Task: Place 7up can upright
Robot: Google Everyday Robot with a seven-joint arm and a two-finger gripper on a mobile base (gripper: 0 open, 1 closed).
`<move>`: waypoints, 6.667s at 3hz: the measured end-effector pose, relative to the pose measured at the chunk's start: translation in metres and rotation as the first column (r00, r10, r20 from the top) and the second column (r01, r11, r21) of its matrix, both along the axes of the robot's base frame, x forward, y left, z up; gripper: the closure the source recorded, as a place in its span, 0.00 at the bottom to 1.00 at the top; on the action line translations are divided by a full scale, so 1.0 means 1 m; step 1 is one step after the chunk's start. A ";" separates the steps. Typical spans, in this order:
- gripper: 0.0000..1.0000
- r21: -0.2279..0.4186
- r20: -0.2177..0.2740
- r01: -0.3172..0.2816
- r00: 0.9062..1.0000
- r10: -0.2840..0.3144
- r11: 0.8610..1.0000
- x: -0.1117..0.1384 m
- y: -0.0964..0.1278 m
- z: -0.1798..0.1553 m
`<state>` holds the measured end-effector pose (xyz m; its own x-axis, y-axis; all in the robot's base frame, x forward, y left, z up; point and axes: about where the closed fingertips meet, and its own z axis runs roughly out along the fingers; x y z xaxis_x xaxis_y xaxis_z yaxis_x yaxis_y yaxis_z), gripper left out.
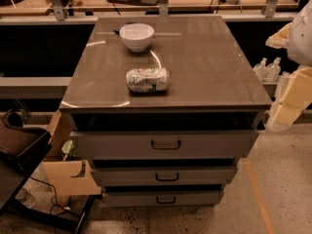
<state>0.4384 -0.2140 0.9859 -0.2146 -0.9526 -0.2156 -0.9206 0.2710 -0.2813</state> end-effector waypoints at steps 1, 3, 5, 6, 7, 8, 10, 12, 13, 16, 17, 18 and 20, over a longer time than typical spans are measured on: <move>0.00 0.000 0.000 0.000 1.000 0.000 1.000 0.000 0.000 0.000; 0.00 -0.047 0.097 -0.124 0.987 0.128 0.991 0.040 0.034 0.032; 0.00 -0.183 0.093 -0.180 0.976 0.199 0.966 0.093 0.090 0.040; 0.00 -0.265 0.089 -0.147 0.980 0.176 0.953 0.126 0.159 0.007; 0.00 -0.265 0.089 -0.147 0.980 0.176 0.953 0.126 0.159 0.007; 0.00 -0.273 0.087 -0.169 0.976 0.199 0.947 0.131 0.175 0.002; 0.00 -0.190 0.053 -0.223 0.970 0.237 0.956 0.139 0.218 -0.032; 0.00 -0.084 0.024 -0.252 0.967 0.255 0.964 0.149 0.255 -0.060; 0.00 -0.050 0.008 -0.267 0.963 0.268 0.962 0.157 0.272 -0.073; 0.00 -0.060 -0.040 -0.251 0.968 0.249 0.966 0.188 0.269 -0.116; 0.00 -0.067 -0.047 -0.246 0.969 0.243 0.967 0.202 0.261 -0.125; 0.00 -0.096 -0.056 -0.245 0.969 0.241 0.965 0.214 0.250 -0.131; 0.00 -0.190 -0.075 -0.241 0.970 0.231 0.952 0.230 0.222 -0.138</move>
Offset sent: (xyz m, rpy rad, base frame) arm 0.0342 0.0285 0.0338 -0.0297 -0.1054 0.1175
